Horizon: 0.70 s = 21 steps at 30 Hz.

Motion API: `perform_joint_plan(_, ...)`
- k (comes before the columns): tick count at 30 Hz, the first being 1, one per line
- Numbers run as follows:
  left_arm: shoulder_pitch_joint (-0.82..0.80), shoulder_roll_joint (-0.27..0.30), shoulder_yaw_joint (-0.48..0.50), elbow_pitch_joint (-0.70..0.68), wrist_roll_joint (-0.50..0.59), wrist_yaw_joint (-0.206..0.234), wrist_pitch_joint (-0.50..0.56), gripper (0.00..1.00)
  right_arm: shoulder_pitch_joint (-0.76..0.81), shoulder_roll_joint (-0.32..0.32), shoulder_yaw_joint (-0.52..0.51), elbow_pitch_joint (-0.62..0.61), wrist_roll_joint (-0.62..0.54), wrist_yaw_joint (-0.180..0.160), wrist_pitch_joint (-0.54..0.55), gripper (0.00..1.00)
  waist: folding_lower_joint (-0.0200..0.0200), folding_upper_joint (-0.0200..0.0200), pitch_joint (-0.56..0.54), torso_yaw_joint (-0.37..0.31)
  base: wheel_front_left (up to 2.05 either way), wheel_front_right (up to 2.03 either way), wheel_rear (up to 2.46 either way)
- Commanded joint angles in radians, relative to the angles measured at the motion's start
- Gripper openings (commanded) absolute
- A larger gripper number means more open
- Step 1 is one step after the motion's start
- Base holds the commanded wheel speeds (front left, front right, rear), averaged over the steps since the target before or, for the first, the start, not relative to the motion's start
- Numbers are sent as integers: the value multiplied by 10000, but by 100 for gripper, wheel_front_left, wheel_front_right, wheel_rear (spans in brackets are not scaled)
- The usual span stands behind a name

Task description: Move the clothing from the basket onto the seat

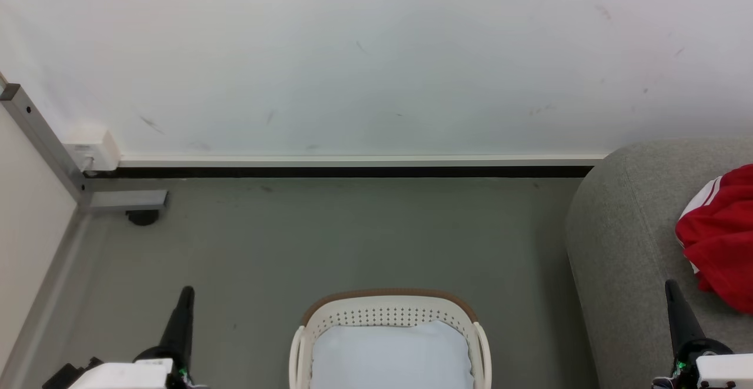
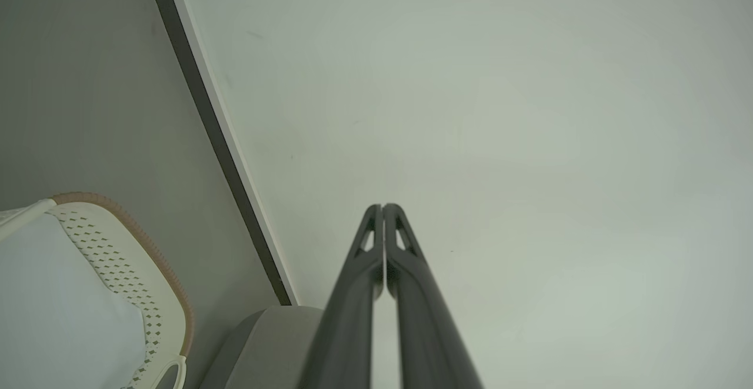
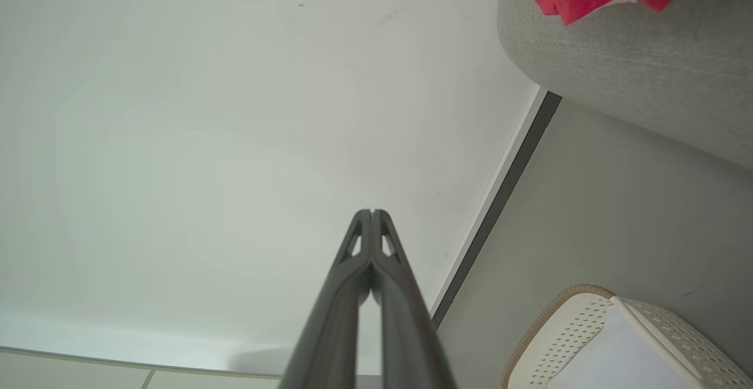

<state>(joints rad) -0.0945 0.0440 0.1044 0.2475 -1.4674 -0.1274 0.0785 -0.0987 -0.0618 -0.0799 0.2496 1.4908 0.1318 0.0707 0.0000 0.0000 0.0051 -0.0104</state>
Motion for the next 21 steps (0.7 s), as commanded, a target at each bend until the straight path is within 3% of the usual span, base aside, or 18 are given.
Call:
perform_joint_plan(1,-125,96,56,-52,-301,-50,78,0,-112,8,-86,-76,220,-17,75,0,0,0,-2,10,0,0,0)
perform_joint_plan(21,-186,101,122,-30,-1513,-57,398,0,-142,69,-302,-73,1299,-21,413,0,0,0,-20,104,0,0,0)
